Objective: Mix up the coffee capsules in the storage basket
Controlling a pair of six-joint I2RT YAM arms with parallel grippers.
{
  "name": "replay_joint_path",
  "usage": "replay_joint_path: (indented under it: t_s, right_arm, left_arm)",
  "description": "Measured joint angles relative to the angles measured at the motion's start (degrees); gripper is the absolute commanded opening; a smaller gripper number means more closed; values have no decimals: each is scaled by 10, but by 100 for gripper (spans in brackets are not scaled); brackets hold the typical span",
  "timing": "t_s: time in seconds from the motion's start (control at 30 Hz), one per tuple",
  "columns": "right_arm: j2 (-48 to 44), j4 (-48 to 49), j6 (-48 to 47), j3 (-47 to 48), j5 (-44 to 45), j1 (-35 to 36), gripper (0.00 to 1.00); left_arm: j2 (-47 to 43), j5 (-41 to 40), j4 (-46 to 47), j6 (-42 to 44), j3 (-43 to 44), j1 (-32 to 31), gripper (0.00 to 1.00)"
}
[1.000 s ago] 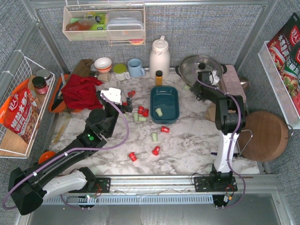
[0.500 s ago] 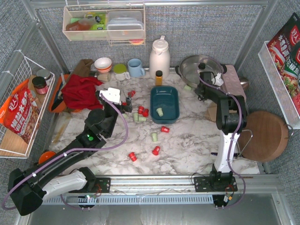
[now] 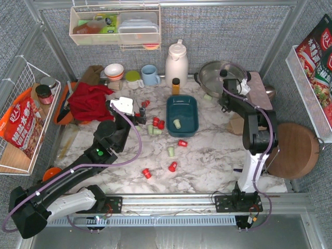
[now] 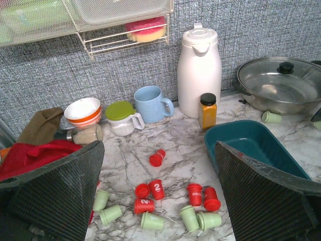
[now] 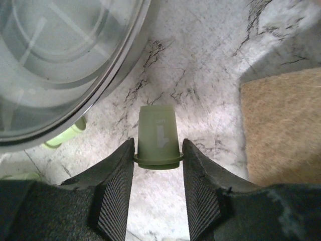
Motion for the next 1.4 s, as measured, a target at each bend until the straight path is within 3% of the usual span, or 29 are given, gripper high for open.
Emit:
replay_joint_path:
  t_s: [0.4,0.63,0.9,1.3,1.4]
  right_arm:
    - [-138,10,-147,-86,27,64,39]
    - [-204,12,-209,-127,12,177,39]
    - [-200,7,-227,-122,-28,289,41]
    - [-138,-48,-226,-71,-57,320,70]
    - [-139,-64,-233,-57,-61,320,73]
  left_arm:
    - [5,7,-3,-2,0,0,99]
    - [7,9,-3,-5,1,0,99]
    - [7,9,-3,-6,1,0,99]
    - [6,9,-4,-6,2,0,99]
    - [6,9,-4,-6,2,0,99]
